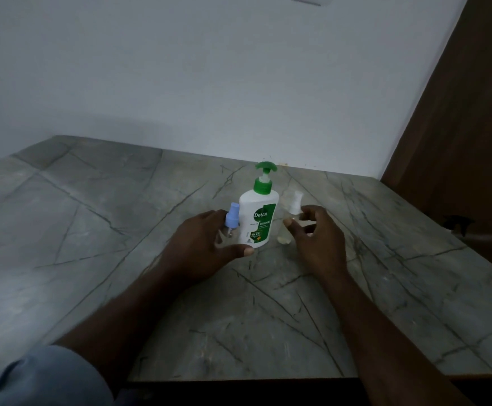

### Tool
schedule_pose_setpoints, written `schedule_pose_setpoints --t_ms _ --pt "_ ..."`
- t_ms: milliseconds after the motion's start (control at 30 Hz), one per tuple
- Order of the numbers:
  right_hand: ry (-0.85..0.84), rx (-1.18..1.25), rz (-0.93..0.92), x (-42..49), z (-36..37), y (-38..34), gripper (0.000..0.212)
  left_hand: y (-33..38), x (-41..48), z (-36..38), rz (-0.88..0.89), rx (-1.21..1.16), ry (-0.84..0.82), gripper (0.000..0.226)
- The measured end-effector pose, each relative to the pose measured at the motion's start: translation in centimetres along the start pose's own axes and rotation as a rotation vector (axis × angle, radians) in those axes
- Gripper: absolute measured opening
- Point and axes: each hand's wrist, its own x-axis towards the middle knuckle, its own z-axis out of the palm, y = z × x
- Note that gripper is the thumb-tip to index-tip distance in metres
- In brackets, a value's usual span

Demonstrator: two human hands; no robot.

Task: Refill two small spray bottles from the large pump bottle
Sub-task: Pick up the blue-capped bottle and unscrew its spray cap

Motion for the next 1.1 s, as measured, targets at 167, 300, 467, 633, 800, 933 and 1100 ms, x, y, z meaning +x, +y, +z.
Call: schedule_pose_setpoints --t_ms 167,300,467,633,800,933,1100 --pt "0.223 0.193 -0.101 -1.7 -2.1 -2.3 0.02 1.2 -0.2 0.4 0.057 0.043 -0.072 0.068" --pt "0.097 0.272 -0.203 -4.0 -2.7 -4.8 0.02 1.9 -0.7 0.7 0.145 0.113 -0.059 0.058" --pt "-0.127 0.287 -0.218 -6.3 -1.6 -6.4 0.026 2.4 -0.9 1.4 0.246 0.115 -0.067 0.058" --pt "-0.136 0.355 -0.091 -6.3 -1.5 -6.3 0.029 3.2 -1.0 1.8 0.259 0.148 -0.048 0.067" --pt "-0.197 0.457 -0.014 -6.1 -1.7 -6.0 0.024 3.7 -1.0 1.9 0.238 0.118 -0.063 0.069" --pt "-0.281 0.508 -0.056 -6.1 -2.3 -5.9 0.014 4.0 -1.0 1.9 0.238 0.062 -0.052 0.043" --pt "-0.309 0.586 -0.035 -6.1 -2.4 -6.0 0.04 3.7 -0.9 1.8 0.213 0.079 -0.058 0.06"
